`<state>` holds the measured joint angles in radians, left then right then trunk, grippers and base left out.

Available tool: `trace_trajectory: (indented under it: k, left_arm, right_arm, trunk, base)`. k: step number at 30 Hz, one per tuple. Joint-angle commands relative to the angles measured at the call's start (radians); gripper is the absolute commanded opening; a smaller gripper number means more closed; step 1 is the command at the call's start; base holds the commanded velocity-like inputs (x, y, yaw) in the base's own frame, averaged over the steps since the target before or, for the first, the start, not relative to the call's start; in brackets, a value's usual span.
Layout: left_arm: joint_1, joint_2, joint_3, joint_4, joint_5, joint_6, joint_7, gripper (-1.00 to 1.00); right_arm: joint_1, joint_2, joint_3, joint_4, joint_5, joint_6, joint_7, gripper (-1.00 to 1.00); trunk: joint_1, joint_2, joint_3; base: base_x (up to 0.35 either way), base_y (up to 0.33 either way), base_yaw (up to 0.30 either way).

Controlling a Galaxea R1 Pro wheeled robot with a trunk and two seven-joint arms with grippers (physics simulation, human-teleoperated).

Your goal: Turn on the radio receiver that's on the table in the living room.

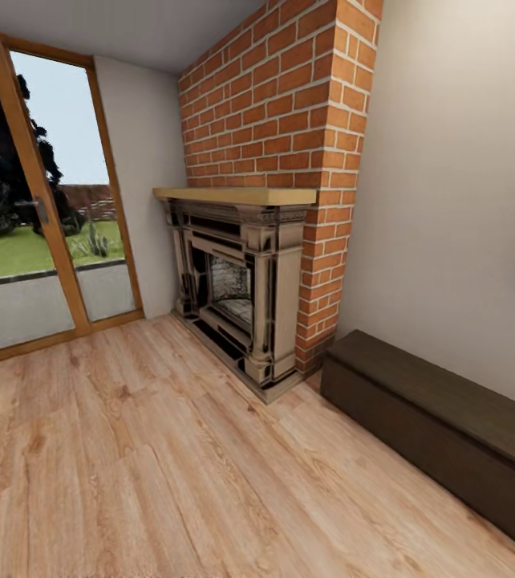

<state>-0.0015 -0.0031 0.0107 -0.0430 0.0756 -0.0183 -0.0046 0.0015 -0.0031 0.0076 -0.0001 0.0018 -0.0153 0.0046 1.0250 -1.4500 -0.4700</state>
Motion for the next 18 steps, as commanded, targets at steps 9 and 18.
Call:
trace_trajectory:
  k: [9,18]
  left_arm:
    - [0.000,0.000,0.000,0.000,0.001,0.000,0.000,1.00]
    - [0.000,0.000,0.000,0.000,0.001,0.000,0.000,1.00]
  right_arm:
    - [0.000,0.000,-0.002,0.000,0.000,0.000,0.000,1.00]
    - [0.000,0.000,-0.002,0.000,0.000,0.000,0.000,1.00]
  trunk:
    - [0.000,0.000,0.000]
    - [0.000,0.000,0.000]
  base:
    - [0.000,0.000,0.271]
    - [0.000,0.000,0.271]
